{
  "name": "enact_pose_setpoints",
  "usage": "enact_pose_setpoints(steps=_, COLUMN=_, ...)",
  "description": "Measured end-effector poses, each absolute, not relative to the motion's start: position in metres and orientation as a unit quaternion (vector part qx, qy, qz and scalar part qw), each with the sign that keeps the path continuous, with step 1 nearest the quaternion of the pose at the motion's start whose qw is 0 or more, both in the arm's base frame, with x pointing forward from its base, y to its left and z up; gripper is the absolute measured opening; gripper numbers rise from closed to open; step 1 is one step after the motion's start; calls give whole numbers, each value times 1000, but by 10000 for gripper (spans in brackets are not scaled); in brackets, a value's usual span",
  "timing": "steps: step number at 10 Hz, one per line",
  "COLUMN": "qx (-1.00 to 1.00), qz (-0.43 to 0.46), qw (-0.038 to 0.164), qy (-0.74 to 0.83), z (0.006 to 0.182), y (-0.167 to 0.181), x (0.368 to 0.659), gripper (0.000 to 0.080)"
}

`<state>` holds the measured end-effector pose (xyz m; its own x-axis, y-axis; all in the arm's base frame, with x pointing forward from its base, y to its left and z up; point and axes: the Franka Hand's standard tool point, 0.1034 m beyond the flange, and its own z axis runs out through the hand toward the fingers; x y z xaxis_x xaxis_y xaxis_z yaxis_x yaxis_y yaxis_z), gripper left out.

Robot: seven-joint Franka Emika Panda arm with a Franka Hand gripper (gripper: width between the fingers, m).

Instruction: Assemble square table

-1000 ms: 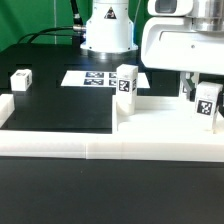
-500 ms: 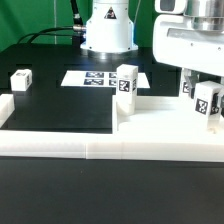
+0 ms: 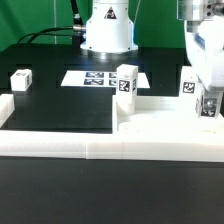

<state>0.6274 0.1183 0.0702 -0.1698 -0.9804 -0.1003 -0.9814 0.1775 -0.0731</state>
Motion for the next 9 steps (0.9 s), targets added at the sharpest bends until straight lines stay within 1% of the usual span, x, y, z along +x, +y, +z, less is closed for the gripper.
enact_pose_setpoints(steps=2, qx=-654, qz=4, qw=62, qy=754, z=70, y=118, x=627, gripper=288)
enact_pose_setpoints(steps=3, qx=-661, qz=3, qw=62, qy=747, z=70, y=118, x=627, gripper=468)
enact_pose_setpoints(steps=4, qx=-716, qz=-1, qw=61, qy=695, z=69, y=117, x=627, gripper=592)
enact_pose_setpoints(steps=5, qx=-782, qz=-7, qw=56, qy=621, z=67, y=118, x=626, gripper=592)
enact_pose_setpoints(steps=6, qx=-818, qz=-8, qw=51, qy=573, z=65, y=122, x=624, gripper=637)
enact_pose_setpoints(steps=9, qx=-867, qz=-14, qw=50, qy=495, z=66, y=120, x=625, gripper=647)
